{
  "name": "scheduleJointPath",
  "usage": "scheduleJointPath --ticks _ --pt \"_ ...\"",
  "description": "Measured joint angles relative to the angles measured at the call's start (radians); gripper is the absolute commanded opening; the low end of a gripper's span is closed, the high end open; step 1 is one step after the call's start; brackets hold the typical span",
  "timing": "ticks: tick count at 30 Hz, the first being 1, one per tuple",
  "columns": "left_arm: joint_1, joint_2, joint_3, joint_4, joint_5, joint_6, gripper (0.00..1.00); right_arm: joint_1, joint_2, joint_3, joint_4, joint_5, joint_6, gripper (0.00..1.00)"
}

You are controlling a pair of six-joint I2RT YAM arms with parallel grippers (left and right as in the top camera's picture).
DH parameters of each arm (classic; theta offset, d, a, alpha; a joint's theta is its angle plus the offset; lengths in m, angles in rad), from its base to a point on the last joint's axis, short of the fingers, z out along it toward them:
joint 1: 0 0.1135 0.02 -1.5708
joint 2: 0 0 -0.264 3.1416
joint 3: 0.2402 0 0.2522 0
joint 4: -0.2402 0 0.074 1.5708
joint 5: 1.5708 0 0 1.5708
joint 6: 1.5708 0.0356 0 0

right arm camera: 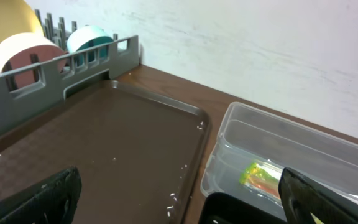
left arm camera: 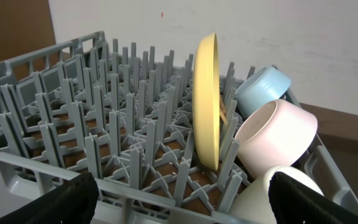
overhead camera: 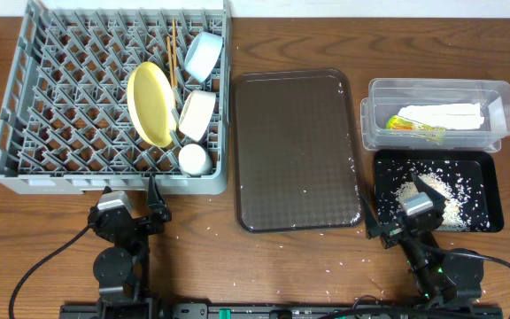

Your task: Sort waste into correct bins and load items into the dishwasher

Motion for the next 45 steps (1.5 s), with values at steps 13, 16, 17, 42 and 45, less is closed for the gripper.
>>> scheduleJointPath --ticks 13,16,17,42,45 --pt "0.0 0.0 0.0 0.0 0.0 0.0 0.88 0.002 -0.055 -0.115 0.115 0.163 0.014 0.99" --pt "0.0 0.0 0.0 0.0 0.0 0.0 0.88 0.014 -0.056 -0.116 0.109 0.188 0.014 0.99" --pt "0.0 0.0 0.0 0.0 0.0 0.0 0.88 0.019 -0.056 -0.116 0.105 0.196 0.015 0.99" --pt "0.0 0.0 0.0 0.0 0.0 0.0 0.88 0.036 -0.056 -0.116 0.102 0.236 0.015 0.99" --pt "0.0 0.0 0.0 0.0 0.0 0.0 0.88 0.036 -0.056 -0.116 0.102 0.236 0.015 0.99"
